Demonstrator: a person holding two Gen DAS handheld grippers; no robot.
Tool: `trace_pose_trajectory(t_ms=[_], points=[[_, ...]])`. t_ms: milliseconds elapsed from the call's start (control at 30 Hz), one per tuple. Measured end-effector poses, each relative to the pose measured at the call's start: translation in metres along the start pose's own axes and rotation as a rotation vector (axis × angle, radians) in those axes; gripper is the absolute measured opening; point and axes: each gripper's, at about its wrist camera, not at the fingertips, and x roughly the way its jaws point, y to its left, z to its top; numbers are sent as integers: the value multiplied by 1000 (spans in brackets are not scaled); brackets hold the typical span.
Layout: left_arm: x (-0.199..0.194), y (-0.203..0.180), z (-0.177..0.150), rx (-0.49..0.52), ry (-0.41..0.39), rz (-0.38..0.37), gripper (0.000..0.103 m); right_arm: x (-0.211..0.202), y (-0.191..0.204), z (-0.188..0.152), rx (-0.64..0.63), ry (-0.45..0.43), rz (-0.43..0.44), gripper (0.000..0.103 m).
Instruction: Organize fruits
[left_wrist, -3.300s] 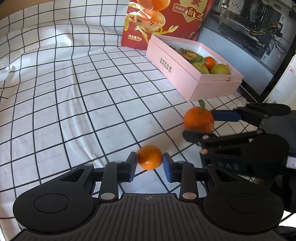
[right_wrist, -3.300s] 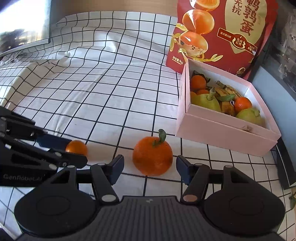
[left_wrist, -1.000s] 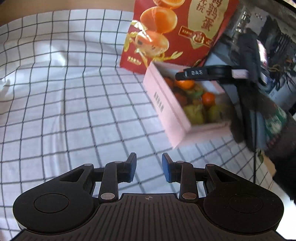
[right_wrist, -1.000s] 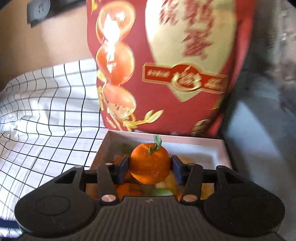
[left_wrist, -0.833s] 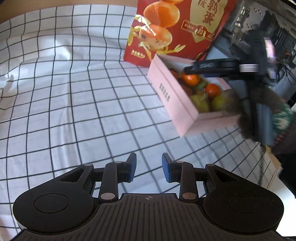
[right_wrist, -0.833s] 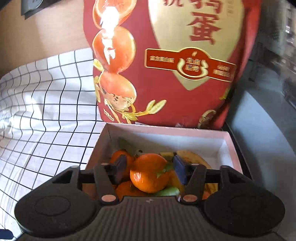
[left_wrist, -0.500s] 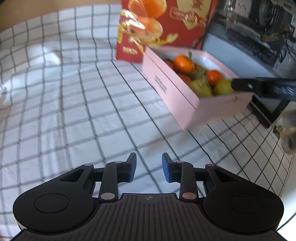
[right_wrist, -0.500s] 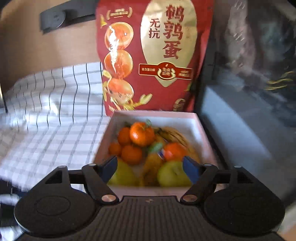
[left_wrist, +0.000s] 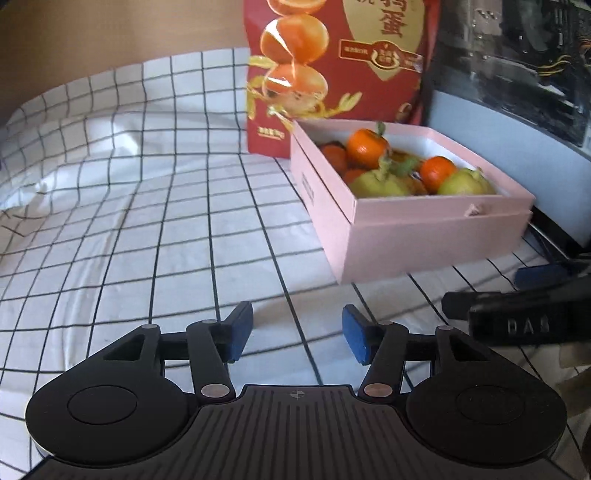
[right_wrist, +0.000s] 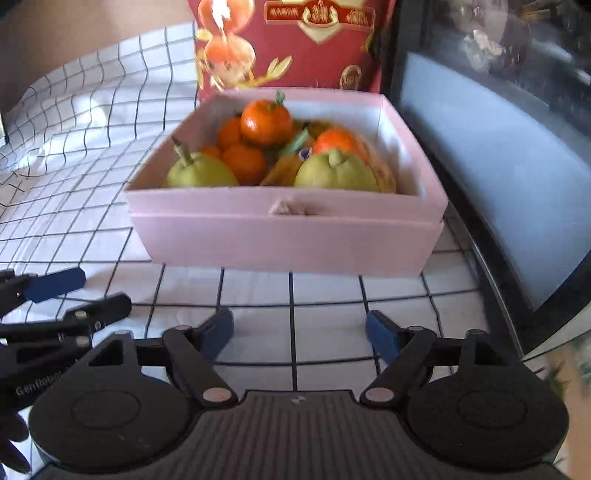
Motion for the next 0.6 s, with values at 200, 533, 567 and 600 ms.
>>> trace_pose_trajectory(t_ms=[200, 533, 567, 600], points=[[9, -7, 1, -21, -34, 34, 61, 9, -3, -2, -7, -48, -9, 103], [12, -9, 0, -24, -34, 44, 62, 15, -10, -4, -23, -138, 12, 103], [12, -8, 0, -26, -34, 44, 62, 15, -10, -4, -25, -138, 14, 103], [12, -9, 0, -28, -34, 45, 62, 15, -10, -4, -25, -138, 15, 103]])
